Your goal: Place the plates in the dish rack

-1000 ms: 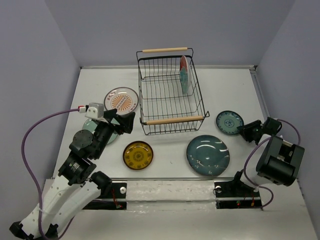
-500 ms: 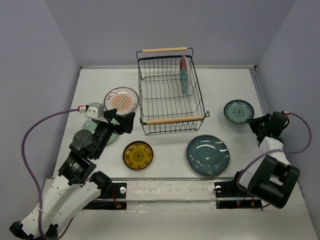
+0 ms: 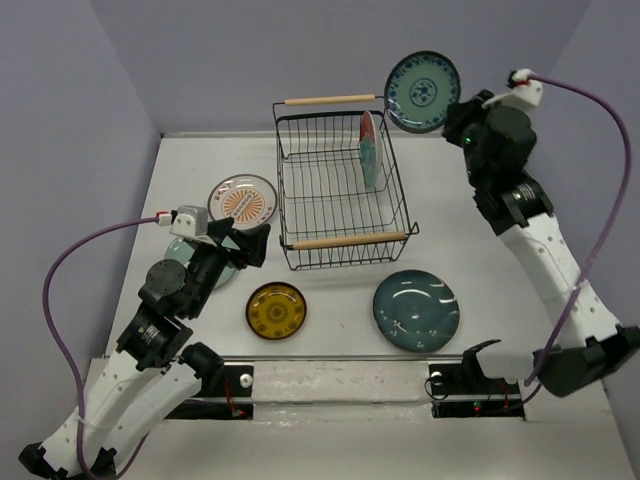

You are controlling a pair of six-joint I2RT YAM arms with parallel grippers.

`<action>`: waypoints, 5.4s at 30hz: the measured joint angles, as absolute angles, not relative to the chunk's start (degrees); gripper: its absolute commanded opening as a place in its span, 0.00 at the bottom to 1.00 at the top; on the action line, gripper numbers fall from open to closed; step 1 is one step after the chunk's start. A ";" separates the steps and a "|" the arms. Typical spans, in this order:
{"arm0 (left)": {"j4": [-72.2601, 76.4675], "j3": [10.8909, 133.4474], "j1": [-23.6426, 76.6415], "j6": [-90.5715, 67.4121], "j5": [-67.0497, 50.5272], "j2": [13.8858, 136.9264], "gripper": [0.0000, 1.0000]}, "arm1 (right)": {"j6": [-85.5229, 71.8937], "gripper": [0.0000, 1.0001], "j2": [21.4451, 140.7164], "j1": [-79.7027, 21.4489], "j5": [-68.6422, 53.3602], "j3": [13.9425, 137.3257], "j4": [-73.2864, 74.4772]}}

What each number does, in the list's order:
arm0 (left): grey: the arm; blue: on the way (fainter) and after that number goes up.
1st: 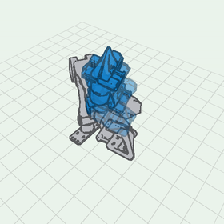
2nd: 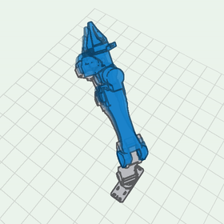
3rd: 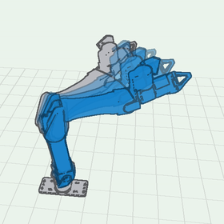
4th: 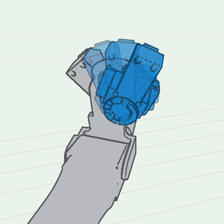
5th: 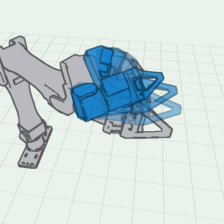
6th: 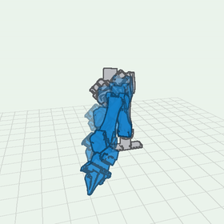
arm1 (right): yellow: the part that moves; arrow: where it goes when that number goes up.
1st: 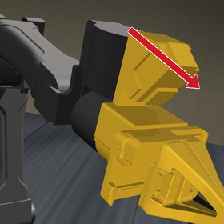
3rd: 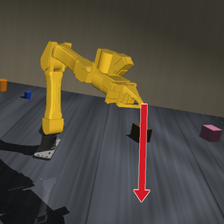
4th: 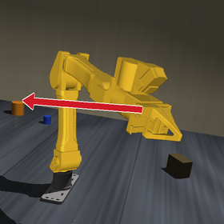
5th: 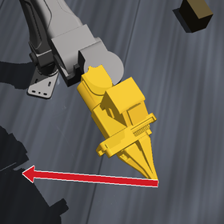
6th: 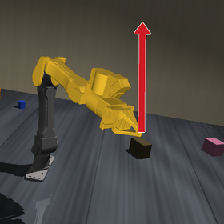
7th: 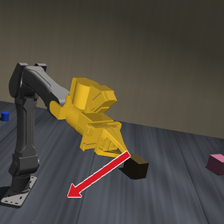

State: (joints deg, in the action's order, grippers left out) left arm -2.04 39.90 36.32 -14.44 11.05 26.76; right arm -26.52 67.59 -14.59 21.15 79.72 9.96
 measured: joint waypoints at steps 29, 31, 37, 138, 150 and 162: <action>-3.79 39.92 36.69 -14.50 13.78 26.06 0.99 | 34.06 0.07 136.46 -43.86 67.66 141.86 5.15; -3.79 39.92 36.69 -14.50 13.82 26.04 0.99 | 33.74 0.07 136.68 -43.68 67.53 140.38 5.08; -3.95 39.92 36.69 -14.50 14.00 26.04 0.99 | 28.45 0.07 137.84 -42.33 65.32 136.75 7.92; -3.75 39.92 36.82 -15.14 9.26 28.86 0.99 | -8.86 0.64 89.95 -37.85 20.45 93.10 14.37; 10.28 36.62 39.31 -26.98 -19.31 36.75 0.88 | -14.85 0.62 61.10 -32.18 13.28 67.61 14.13; 20.67 27.55 70.89 -39.94 -2.04 55.86 0.66 | -18.04 0.61 52.47 -26.52 10.26 63.99 18.96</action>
